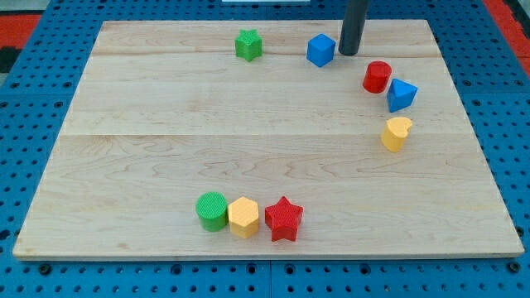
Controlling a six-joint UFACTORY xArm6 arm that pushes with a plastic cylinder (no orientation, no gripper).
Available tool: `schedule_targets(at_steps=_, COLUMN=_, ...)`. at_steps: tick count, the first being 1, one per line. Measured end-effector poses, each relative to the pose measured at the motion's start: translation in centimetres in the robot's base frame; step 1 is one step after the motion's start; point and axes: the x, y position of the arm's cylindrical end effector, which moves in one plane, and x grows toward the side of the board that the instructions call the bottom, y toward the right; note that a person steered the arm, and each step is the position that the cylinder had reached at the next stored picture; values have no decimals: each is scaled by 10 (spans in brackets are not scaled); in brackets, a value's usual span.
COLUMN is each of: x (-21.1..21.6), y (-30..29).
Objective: Slide the red circle below the blue cube
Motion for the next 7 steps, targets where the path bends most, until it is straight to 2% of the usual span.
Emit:
schedule_targets(at_steps=2, x=-1, y=-67)
schedule_targets(at_steps=3, x=-1, y=-79)
schedule_targets(at_steps=4, x=-1, y=-39)
schedule_targets(at_steps=6, x=39, y=63)
schedule_targets(at_steps=7, x=45, y=104)
